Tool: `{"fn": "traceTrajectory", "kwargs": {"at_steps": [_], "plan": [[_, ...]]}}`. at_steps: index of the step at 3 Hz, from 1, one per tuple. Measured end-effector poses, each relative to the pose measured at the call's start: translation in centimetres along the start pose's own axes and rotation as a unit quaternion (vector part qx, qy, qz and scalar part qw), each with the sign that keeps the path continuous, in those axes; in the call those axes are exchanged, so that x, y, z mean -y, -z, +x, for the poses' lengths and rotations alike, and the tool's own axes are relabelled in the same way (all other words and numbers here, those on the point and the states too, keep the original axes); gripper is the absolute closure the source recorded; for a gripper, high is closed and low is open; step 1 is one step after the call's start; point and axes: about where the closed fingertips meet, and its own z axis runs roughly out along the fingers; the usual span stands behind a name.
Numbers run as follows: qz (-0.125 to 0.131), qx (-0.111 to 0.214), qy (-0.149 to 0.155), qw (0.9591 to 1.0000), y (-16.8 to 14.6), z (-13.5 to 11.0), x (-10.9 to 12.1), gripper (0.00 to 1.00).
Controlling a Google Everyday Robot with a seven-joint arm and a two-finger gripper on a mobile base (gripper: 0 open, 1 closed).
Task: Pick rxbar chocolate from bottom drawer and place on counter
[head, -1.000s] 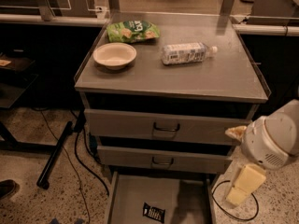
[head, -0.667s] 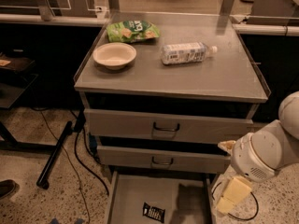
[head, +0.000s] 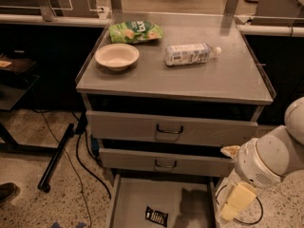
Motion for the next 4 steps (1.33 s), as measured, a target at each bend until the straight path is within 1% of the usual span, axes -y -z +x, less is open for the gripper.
{"fn": "traceTrajectory", "kwargs": {"at_steps": [1, 2, 3, 4], "plan": [[-0.007, 0.021, -0.014, 0.9997, -2.3, 1.6, 0.6, 0.0], [-0.001, 0.049, -0.035, 0.9982, -6.6, 4.2, 3.2, 0.0], [-0.003, 0.05, -0.036, 0.9981, -6.8, 4.3, 3.1, 0.0], [-0.038, 0.06, -0.047, 0.9964, -10.8, 5.4, 2.1, 0.0]]}}
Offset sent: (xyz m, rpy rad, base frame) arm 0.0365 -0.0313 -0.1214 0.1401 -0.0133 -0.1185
